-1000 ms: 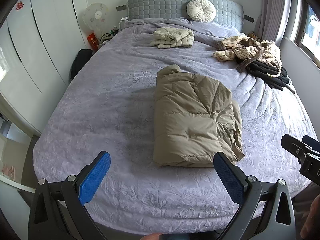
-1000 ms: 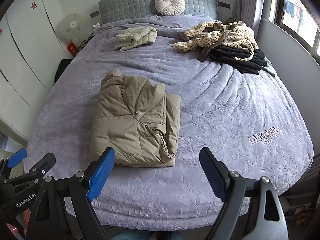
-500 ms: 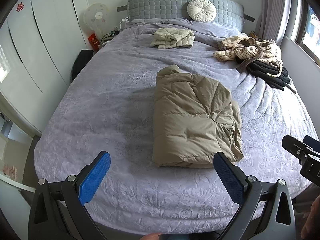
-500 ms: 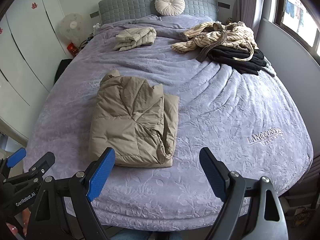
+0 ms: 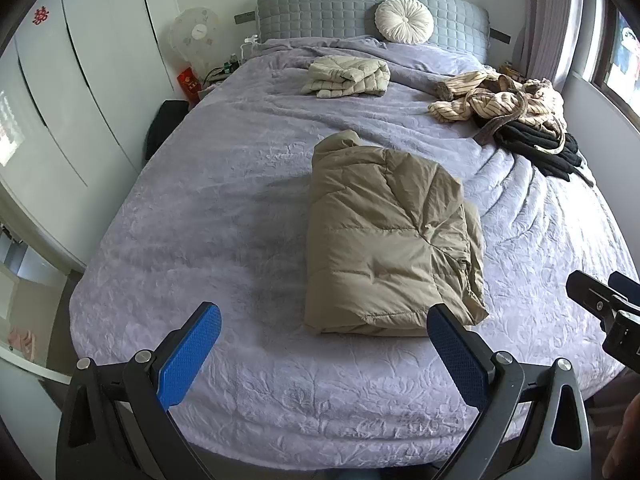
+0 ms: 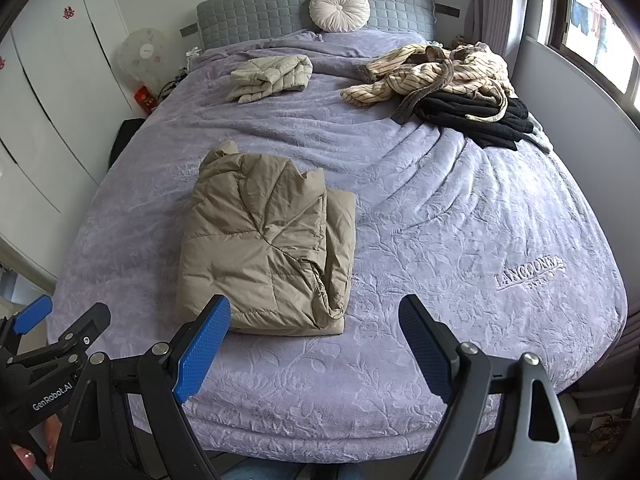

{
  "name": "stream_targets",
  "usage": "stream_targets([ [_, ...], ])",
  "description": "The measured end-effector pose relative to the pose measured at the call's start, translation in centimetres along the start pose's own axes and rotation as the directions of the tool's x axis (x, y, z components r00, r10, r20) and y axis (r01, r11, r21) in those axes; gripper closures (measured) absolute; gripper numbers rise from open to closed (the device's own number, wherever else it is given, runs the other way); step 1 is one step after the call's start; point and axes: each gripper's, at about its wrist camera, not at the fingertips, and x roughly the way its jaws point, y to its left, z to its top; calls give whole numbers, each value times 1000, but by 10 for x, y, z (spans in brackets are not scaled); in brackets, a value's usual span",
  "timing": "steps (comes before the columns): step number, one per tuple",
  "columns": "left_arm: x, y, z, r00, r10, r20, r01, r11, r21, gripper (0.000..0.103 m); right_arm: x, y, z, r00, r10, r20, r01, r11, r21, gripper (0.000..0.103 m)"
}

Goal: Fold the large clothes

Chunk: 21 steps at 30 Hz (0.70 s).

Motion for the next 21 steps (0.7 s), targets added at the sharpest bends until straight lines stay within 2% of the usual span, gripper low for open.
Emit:
stream_targets([
  [21,-2,-5,0,1000,4,11,-4,1000,0,0,0,1,-1,1000,-1,1,1,1000,3,15],
])
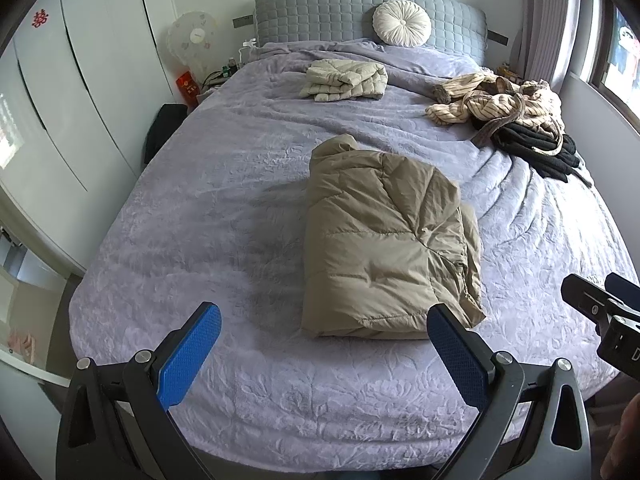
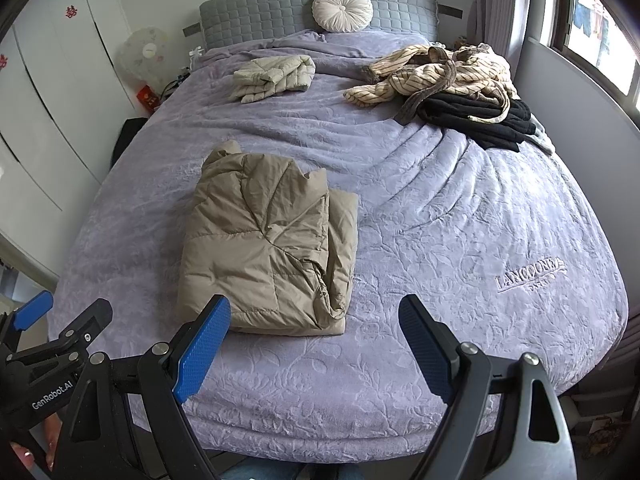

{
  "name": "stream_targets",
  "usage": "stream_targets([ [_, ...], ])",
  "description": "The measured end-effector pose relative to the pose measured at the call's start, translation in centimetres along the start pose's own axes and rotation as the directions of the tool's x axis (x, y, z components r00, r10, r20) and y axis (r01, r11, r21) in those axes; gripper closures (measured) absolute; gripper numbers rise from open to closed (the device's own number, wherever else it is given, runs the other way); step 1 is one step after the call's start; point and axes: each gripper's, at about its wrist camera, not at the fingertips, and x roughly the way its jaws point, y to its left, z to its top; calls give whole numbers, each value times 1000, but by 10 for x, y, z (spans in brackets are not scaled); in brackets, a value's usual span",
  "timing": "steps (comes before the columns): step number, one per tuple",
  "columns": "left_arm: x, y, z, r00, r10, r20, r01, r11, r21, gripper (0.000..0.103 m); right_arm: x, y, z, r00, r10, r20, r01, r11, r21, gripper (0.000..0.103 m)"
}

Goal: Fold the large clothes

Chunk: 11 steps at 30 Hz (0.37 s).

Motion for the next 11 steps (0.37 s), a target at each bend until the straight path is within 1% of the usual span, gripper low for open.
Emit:
stream_targets([
  [5,-2,0,1,1000,-3,14,3,1000,9,0,0,0,0,1000,0,1,0,1000,0,15],
  [11,-3,-3,-2,1000,-11,2,11,1000,7,0,0,0,0,1000,0,1,0,1000,0,15],
])
